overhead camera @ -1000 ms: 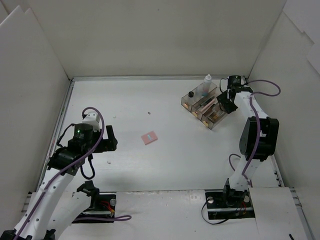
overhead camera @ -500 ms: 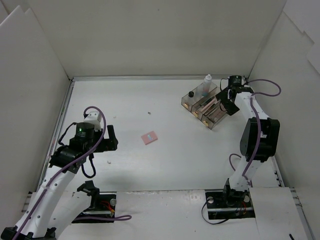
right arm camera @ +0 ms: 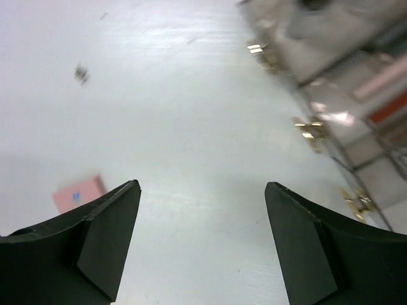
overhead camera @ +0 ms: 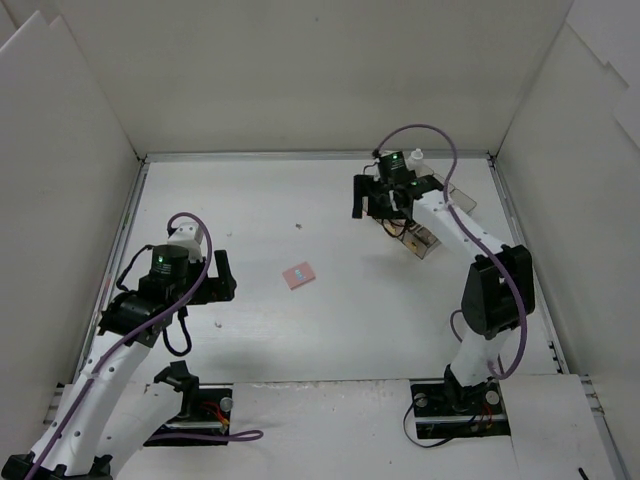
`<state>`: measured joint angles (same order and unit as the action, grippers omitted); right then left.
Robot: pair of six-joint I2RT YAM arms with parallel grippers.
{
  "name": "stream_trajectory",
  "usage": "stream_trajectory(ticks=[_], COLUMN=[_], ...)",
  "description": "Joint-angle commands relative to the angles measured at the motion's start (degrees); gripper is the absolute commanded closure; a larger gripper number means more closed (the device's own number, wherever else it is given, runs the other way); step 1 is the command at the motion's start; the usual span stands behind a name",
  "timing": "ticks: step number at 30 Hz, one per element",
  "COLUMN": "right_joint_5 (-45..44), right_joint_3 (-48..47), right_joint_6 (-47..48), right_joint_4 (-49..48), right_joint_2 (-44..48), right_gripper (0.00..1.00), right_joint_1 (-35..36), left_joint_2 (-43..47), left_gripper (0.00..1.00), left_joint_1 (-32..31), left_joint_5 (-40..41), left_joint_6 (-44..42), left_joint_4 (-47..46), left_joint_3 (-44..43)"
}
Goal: Organize the makeup
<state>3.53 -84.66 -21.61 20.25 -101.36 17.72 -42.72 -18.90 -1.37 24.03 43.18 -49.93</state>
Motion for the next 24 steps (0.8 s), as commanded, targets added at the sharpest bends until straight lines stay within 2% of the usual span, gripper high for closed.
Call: stream_trajectory(ticks=[1, 4, 6, 7, 11, 12, 13, 17, 24], right_joint_5=[6.1, 6.1, 6.4, 6.1, 3.1, 2.8, 2.5, -1.0, -5.4], right_joint_3=[-0.7, -1.1, -1.8, -2.6, -4.8, -5.9, -6.3, -8.4, -10.3], right_joint_6=[16.2, 19.2, 18.6, 18.2, 15.9, 15.0, 14.6, 12.1, 6.6], right_joint_4=[-0.2, 0.9, 1.3, 1.2, 1.3, 1.3, 1.3, 1.3, 1.3], right_joint_2=[3.2, 0.6, -1.8, -2.8, -6.9, -8.6, -9.5, -12.8, -17.8], right_gripper=[0.23, 0.2, 0.19, 0.13, 0.1, 0.09, 0.03, 0.02, 0.02], right_joint_1=[5.0, 9.5, 12.2, 13.1, 19.4, 20.1, 21.8, 26.0, 28.8], left_joint_2=[-0.1, 0.0, 0.2, 0.1, 0.3, 0.3, 0.3, 0.3, 0.3], left_gripper=[0.0, 0.0, 0.01, 0.0, 0.0, 0.0, 0.0, 0.01, 0.0], left_joint_1=[0.4, 0.4, 0.4, 0.4, 0.4, 0.4, 0.4, 0.4, 0.4], left_joint_5=[-0.4, -0.5, -0.5, -0.4, -0.4, -0.5, -0.6, -0.5, -0.7], left_joint_6=[-1.1, -1.1, -1.1, -1.0, -1.0, -0.9, -1.0, -1.0, -0.9], left_joint_4=[-2.5, -2.4, -2.4, -2.4, -2.5, -2.6, -2.6, -2.5, -2.7], left_joint_3=[-1.5, -1.6, -1.6, -1.6, -1.4, -1.5, -1.5, -1.6, -1.3])
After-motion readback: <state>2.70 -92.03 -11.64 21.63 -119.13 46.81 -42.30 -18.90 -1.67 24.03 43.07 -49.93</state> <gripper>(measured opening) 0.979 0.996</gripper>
